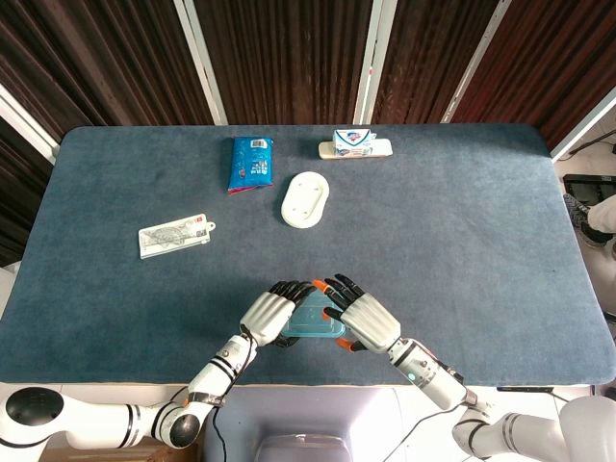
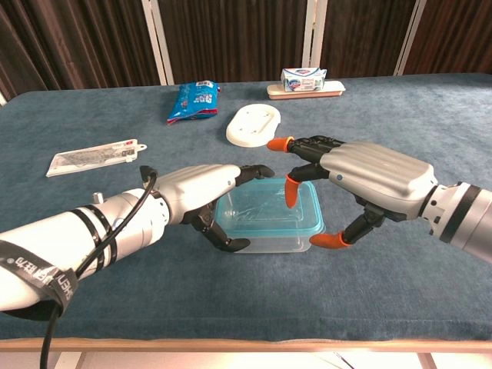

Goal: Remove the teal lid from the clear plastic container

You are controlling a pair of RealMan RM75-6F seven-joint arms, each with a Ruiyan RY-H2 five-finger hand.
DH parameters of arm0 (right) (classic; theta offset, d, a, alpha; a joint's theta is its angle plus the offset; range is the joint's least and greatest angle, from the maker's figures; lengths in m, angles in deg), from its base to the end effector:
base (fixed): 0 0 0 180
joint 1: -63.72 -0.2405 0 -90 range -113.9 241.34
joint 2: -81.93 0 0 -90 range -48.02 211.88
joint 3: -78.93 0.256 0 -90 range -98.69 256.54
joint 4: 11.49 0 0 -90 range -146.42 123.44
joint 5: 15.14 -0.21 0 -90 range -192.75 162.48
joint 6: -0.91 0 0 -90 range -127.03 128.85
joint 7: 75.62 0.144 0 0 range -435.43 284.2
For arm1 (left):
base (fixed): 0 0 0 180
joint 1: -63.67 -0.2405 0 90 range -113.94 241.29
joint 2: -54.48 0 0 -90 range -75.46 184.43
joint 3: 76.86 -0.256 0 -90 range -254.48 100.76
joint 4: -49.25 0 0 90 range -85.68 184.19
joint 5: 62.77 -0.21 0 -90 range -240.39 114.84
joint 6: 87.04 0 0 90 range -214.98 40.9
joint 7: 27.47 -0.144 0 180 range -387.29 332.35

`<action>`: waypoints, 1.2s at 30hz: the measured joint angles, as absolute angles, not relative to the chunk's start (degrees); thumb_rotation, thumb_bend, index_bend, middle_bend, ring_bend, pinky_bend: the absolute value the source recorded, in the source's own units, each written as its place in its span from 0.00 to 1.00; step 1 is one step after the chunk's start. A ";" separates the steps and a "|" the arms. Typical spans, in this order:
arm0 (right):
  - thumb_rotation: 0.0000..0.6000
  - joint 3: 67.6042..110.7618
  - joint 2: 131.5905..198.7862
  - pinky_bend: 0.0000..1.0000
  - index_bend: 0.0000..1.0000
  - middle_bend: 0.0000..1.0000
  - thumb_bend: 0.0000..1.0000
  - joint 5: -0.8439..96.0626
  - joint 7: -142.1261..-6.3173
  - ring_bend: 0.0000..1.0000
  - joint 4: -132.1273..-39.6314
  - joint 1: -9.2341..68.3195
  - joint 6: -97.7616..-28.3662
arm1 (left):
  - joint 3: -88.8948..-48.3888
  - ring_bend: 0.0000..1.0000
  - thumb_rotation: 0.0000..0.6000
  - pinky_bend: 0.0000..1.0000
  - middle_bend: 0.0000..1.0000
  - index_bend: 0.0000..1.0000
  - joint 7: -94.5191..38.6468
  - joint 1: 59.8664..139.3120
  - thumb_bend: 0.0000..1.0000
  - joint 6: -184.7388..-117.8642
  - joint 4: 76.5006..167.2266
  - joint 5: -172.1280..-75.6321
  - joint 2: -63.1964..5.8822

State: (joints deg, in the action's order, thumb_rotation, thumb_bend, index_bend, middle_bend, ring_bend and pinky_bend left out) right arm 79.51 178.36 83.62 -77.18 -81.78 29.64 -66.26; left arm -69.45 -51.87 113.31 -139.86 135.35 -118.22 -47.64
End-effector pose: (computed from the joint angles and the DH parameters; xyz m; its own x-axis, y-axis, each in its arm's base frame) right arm -0.1702 -0.2766 -0.0502 0.4520 -0.1418 0.8807 -0.7014 -0.6665 0.2526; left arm -0.0782 0.2948 -0.1022 0.3882 0.4523 0.8029 0.8692 -0.4693 -0.1559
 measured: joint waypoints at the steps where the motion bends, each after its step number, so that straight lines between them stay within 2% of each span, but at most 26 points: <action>1: 1.00 79.50 178.43 0.00 0.55 0.00 0.41 83.51 -77.17 0.00 -81.79 29.57 -66.20 | -69.45 0.64 1.00 0.68 0.59 0.00 -51.92 113.30 0.31 -139.84 135.37 -118.25 -47.65; 22: 1.00 79.93 177.79 0.00 0.55 0.00 0.41 82.03 -77.78 0.00 -83.55 28.91 -66.95 | -70.39 0.65 1.00 0.67 0.59 0.00 -53.07 112.85 0.31 -139.93 134.37 -120.23 -48.61; 36: 1.00 80.78 179.58 0.00 0.59 0.02 0.43 80.37 -76.98 0.00 -79.88 28.15 -66.22 | -70.61 0.64 1.00 0.68 0.58 0.00 -53.40 112.35 0.31 -140.04 135.35 -121.19 -48.23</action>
